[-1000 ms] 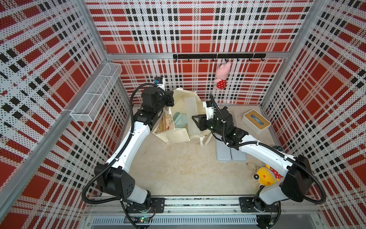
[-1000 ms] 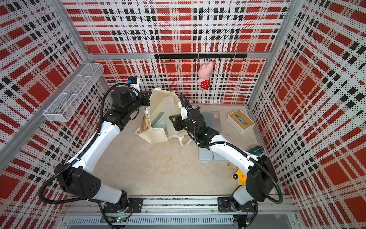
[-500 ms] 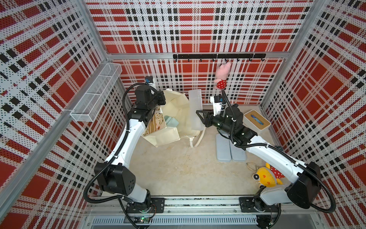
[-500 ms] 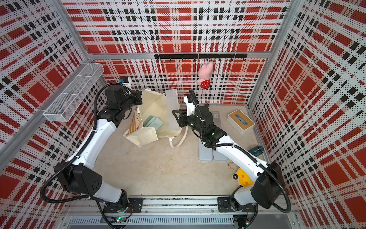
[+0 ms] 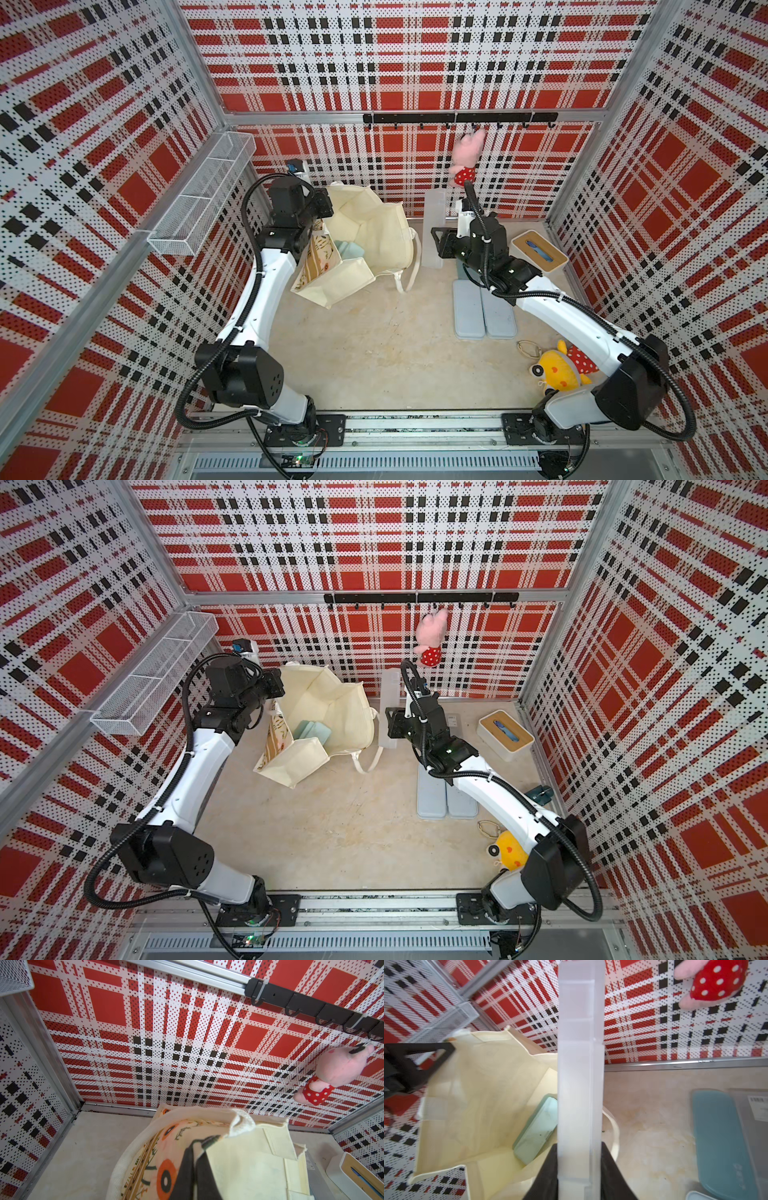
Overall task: Take out the pencil case from the canvas bag
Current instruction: Pick up the pencil case from the canvas bag, then place the pencil case at the center of the board.
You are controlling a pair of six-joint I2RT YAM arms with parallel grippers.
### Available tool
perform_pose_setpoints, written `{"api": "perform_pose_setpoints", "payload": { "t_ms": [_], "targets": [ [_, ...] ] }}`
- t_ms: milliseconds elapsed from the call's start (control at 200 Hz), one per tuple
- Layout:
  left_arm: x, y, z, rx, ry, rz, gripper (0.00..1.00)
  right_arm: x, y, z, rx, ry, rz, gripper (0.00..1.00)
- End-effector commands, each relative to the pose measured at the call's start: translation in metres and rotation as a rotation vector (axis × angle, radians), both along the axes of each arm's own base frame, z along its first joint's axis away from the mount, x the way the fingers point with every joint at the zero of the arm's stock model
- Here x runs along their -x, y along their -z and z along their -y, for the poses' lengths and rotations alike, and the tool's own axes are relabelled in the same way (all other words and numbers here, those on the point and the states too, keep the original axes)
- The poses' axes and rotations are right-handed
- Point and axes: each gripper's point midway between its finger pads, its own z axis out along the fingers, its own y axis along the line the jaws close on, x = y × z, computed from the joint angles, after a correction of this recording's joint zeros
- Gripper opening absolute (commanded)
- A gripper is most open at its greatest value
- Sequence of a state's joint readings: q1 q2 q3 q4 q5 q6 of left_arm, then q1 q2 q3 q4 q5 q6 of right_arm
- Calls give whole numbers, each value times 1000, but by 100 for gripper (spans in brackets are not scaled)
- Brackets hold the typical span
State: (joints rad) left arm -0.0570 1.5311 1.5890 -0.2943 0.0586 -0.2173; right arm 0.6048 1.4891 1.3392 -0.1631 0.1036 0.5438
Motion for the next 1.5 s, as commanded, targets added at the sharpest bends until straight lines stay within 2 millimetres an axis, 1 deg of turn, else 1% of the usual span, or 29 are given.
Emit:
{"api": "perform_pose_setpoints", "payload": {
  "t_ms": [0, 55, 135, 256, 276, 416, 526, 651, 857, 1037, 1208, 1393, 1493],
  "targets": [
    [14, -66, -4, 14, 5, 180, 0, -10, 27, 12, 91, 74, -89, 12],
    [15, -66, -2, 14, 11, 182, 0, -14, 35, 9, 113, 76, -118, 12],
    [16, -67, -2, 15, 15, 185, 0, -21, 54, 6, 164, 84, -180, 12],
    [16, -65, -1, 17, 18, 184, 0, -31, 77, 3, 224, 93, -251, 12],
    [16, -65, -2, 18, 16, 183, 0, -34, 81, 6, 243, 115, -258, 12],
    [16, -64, 0, 23, 25, 181, 0, -46, 104, 5, 330, 140, -318, 12],
    [17, -64, 1, 27, 25, 183, 0, -57, 127, 5, 411, 160, -376, 12],
    [17, -64, -3, 25, 10, 185, 0, -65, 149, 7, 505, 192, -441, 13],
    [21, -65, -12, 33, -30, 196, 0, -81, 169, 12, 606, 260, -492, 14],
    [25, -67, -22, 35, -62, 201, 0, -96, 187, 11, 667, 294, -523, 15],
    [30, -67, -34, 48, -97, 205, 0, -109, 197, 11, 620, 335, -534, 17],
    [36, -65, -51, 63, -145, 207, 0, -119, 204, 20, 611, 349, -538, 21],
    [40, -68, -59, 66, -165, 216, 0, -123, 213, 27, 628, 356, -552, 24]
  ]
}}
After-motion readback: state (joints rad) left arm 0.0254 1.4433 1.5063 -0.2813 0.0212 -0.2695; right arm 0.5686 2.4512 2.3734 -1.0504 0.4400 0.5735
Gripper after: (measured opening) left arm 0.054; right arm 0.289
